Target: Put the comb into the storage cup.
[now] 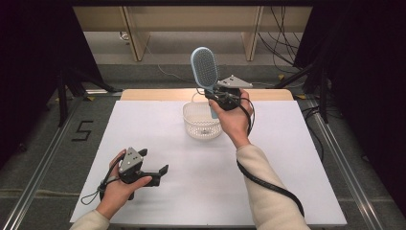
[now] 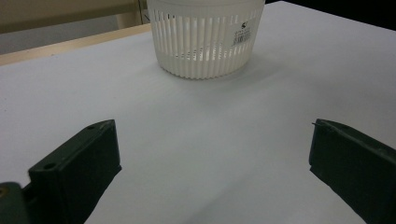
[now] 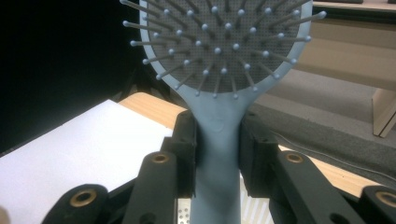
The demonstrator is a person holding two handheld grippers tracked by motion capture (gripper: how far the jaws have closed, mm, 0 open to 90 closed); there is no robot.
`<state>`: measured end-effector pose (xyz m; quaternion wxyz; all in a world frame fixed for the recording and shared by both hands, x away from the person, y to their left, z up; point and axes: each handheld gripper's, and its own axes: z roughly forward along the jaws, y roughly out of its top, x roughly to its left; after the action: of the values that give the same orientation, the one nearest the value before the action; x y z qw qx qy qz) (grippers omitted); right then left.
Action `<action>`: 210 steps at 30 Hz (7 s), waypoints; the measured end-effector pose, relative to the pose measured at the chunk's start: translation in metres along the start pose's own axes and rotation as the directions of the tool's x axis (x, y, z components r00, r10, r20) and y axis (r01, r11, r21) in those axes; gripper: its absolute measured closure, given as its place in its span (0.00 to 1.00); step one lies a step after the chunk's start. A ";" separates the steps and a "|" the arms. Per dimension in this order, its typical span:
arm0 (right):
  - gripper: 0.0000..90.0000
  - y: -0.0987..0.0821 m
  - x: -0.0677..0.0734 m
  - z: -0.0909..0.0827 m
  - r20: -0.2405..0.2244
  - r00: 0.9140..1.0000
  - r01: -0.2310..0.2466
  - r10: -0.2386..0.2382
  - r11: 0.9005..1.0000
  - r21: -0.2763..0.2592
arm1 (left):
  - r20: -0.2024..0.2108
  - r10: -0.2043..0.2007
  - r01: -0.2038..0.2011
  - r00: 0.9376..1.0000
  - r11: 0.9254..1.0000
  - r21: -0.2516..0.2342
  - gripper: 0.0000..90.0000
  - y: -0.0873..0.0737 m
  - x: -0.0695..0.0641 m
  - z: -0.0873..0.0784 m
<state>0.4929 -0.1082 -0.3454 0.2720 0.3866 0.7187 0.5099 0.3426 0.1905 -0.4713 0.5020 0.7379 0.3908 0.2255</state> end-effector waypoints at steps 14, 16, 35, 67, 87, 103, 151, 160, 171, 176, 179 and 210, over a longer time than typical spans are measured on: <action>0.78 0.001 0.002 0.008 -0.004 1.000 0.013 -0.013 1.000 0.003 | 0.001 0.000 0.000 1.000 1.000 0.000 0.02 0.000 0.000 0.000; 0.78 0.001 0.002 0.009 0.000 1.000 0.018 -0.018 1.000 0.006 | 0.001 0.000 0.000 1.000 1.000 0.000 0.02 0.000 0.000 0.000; 0.78 -0.003 -0.002 0.016 0.004 1.000 0.009 -0.009 1.000 0.026 | 0.004 0.000 0.000 1.000 1.000 -0.005 0.01 0.000 0.000 0.001; 0.78 -0.005 -0.005 0.025 0.014 1.000 0.013 -0.013 0.999 0.044 | 0.009 -0.002 0.002 1.000 1.000 -0.006 0.01 0.000 0.000 0.001; 0.78 -0.007 -0.006 0.028 0.011 1.000 0.012 -0.013 0.999 0.051 | 0.009 -0.002 0.002 1.000 1.000 -0.006 0.01 0.000 0.000 0.001; 0.78 -0.011 -0.005 0.030 0.006 1.000 0.015 -0.015 0.998 0.058 | 0.009 -0.001 0.001 1.000 1.000 -0.008 0.01 0.000 -0.001 0.001; 0.78 -0.027 -0.005 0.037 0.006 0.999 0.036 -0.036 0.996 0.082 | 0.011 -0.001 0.001 1.000 1.000 -0.008 0.01 0.000 -0.001 0.001; 0.78 -0.029 -0.005 0.039 0.008 0.999 0.041 -0.042 0.995 0.092 | 0.012 -0.002 0.002 1.000 1.000 -0.009 0.01 0.000 0.000 0.001; 0.78 -0.034 -0.006 0.041 0.003 0.999 0.046 -0.047 0.993 0.105 | 0.011 -0.003 0.003 1.000 1.000 -0.009 0.01 0.000 0.000 0.001; 0.78 -0.035 -0.006 0.041 0.001 0.999 0.048 -0.048 0.993 0.105 | 0.012 -0.001 0.001 1.000 1.000 -0.007 0.01 0.000 0.000 0.001; 0.78 -0.035 -0.006 0.041 -0.001 0.999 0.048 -0.048 0.993 0.107 | 0.011 -0.001 0.001 1.000 1.000 -0.009 0.01 0.000 0.000 0.001; 0.78 -0.039 -0.007 0.046 -0.003 0.998 0.059 -0.059 0.991 0.123 | 0.010 -0.001 0.001 1.000 1.000 -0.007 0.01 0.000 0.000 0.001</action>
<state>0.5218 -0.0973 -0.3970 0.2630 0.3812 0.7599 0.4561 0.3437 0.1898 -0.4716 0.5066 0.7370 0.3879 0.2230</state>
